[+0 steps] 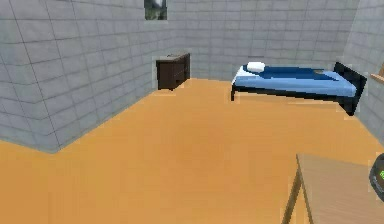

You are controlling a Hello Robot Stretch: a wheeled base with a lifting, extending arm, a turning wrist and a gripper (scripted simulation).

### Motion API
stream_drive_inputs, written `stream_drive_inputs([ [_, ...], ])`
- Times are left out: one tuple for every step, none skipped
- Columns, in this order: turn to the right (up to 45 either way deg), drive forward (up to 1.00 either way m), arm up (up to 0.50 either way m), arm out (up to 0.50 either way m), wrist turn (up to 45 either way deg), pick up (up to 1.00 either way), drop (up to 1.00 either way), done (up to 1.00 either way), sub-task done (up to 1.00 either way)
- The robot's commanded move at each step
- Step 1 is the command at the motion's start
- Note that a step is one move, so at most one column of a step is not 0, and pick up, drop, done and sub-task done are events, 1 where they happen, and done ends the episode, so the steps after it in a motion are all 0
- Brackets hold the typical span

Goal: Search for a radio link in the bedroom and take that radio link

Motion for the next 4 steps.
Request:
stream_drive_inputs([
  [0.0, 0.00, 0.00, 0.00, 45.0, 0.00, 0.00, 0.00, 0.00],
  [0.0, 0.00, 0.00, 0.00, 45.0, 0.00, 0.00, 0.00, 0.00],
  [0.0, 0.00, 0.00, 0.00, 24.0, 0.00, 0.00, 0.00, 0.00],
  [0.0, 0.00, -0.30, 0.00, 0.0, 0.00, 0.00, 0.00, 0.00],
])
